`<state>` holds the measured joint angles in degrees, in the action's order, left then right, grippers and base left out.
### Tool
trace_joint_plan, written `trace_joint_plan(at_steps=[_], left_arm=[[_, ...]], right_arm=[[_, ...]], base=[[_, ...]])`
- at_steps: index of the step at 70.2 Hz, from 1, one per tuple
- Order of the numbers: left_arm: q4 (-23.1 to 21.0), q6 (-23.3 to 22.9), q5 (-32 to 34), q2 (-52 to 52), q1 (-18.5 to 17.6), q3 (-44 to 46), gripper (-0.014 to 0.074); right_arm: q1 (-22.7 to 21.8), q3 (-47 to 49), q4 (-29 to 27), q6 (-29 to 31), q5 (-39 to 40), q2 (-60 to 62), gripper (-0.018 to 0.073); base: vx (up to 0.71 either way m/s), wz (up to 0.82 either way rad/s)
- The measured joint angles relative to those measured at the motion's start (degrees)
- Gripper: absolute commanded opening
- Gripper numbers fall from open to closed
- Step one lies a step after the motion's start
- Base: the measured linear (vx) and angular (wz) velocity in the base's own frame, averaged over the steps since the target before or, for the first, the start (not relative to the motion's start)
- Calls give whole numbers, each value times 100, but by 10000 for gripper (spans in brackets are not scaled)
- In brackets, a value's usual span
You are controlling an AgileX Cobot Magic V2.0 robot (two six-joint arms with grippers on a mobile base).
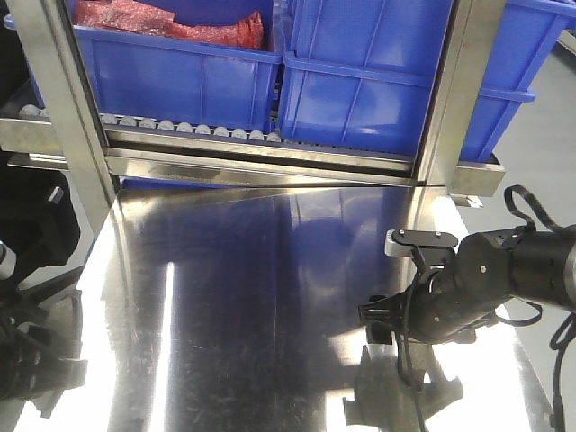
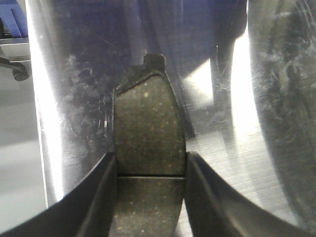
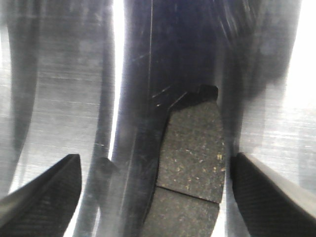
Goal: Move and align brake pads A on conveyor
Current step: 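Lower the right gripper onto the other brake pad and grasp it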
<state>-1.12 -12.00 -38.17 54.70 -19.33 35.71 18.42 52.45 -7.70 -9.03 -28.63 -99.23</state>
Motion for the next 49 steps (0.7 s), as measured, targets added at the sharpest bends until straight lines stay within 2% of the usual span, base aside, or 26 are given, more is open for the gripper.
trace_joint_plan(at_steps=[31, 42, 49], left_arm=[[0, 0, 0, 0, 0, 0, 73], [0, 0, 0, 0, 0, 0, 73], [0, 0, 0, 0, 0, 0, 73]], right_arm=[[0, 0, 210, -13, -124, 0, 487], [0, 0, 276, -18, -213, 0, 371], [0, 0, 300, -18, -218, 0, 256]], base=[[0, 0], [0, 0], [0, 0]])
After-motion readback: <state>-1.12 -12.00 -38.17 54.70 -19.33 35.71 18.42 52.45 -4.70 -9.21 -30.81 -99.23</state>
